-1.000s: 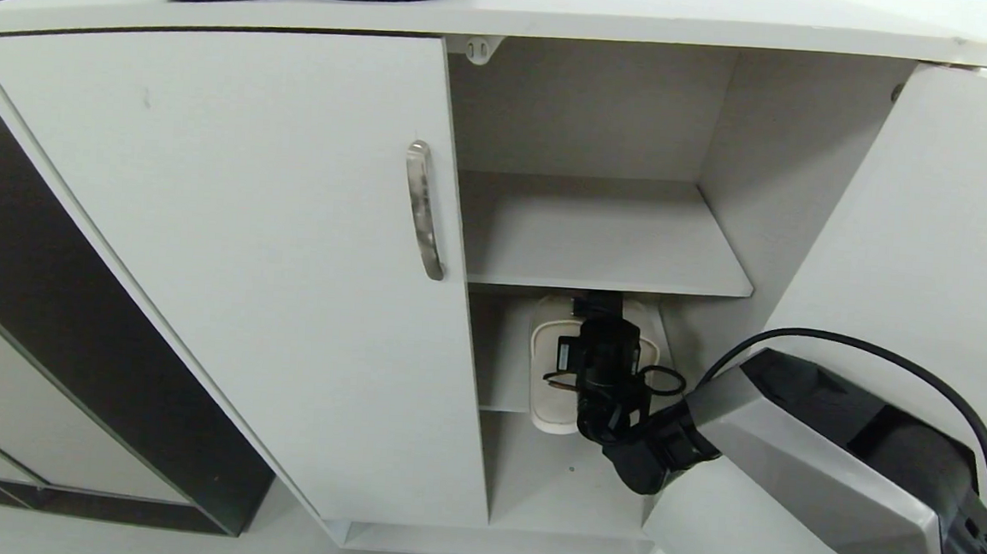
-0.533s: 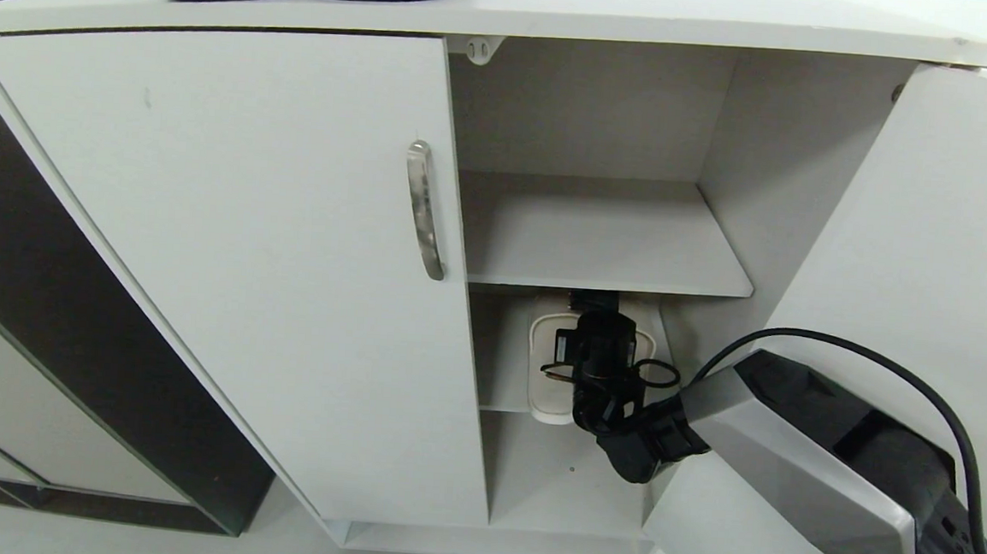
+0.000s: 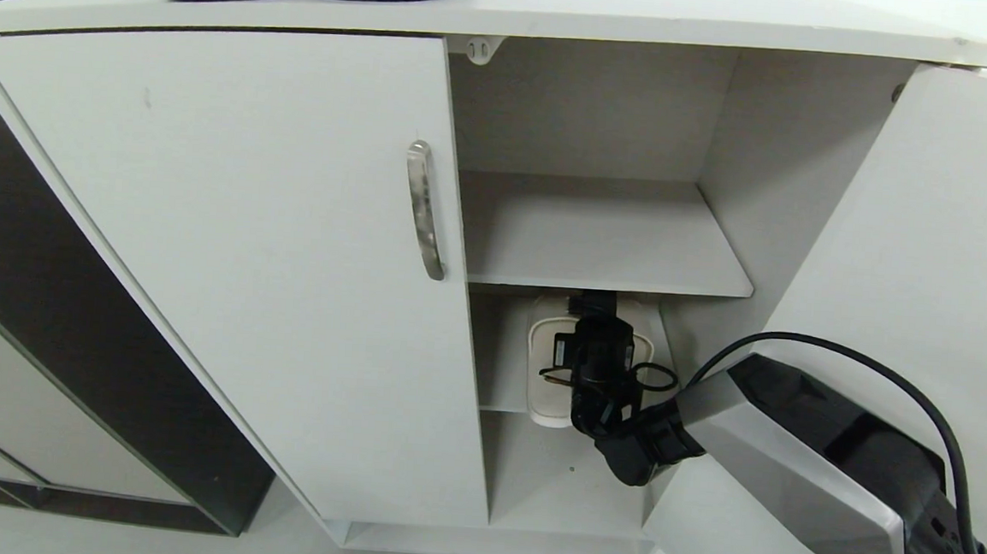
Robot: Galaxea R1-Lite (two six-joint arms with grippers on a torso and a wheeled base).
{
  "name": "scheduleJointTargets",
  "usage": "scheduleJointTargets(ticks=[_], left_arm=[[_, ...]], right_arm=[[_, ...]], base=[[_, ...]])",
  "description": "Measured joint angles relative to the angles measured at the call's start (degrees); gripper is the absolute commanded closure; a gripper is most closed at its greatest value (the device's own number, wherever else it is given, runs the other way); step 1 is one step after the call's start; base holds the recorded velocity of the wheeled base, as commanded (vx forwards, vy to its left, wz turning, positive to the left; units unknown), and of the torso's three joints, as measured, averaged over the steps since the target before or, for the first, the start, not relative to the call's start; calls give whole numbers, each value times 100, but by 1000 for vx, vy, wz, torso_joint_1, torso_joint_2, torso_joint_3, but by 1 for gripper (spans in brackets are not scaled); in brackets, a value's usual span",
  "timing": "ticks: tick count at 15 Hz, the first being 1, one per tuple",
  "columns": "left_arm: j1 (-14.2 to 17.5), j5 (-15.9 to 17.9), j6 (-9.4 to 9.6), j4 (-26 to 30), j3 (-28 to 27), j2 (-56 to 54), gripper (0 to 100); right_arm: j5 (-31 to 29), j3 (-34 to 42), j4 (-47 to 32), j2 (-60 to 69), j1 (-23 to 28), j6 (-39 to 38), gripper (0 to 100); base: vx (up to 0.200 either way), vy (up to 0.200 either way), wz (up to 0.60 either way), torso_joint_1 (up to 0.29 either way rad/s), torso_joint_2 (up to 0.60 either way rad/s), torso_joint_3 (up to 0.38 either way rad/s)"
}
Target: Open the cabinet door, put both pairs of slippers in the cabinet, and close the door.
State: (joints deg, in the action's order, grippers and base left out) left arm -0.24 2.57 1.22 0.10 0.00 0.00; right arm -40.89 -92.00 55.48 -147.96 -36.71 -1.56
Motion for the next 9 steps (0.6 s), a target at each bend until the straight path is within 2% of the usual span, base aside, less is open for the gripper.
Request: scheduleJointTargets(ticks=[4, 9], left_arm=[[-2, -1, -5, 0, 0, 0, 100], [-2, -1, -7, 0, 0, 0, 100]], right_arm=[[-39, 182, 46, 27, -12, 0, 0], [-52, 1527, 602, 639, -210, 4, 0]], base=[[0, 0, 0, 0, 0, 0], [0, 0, 0, 0, 0, 0]])
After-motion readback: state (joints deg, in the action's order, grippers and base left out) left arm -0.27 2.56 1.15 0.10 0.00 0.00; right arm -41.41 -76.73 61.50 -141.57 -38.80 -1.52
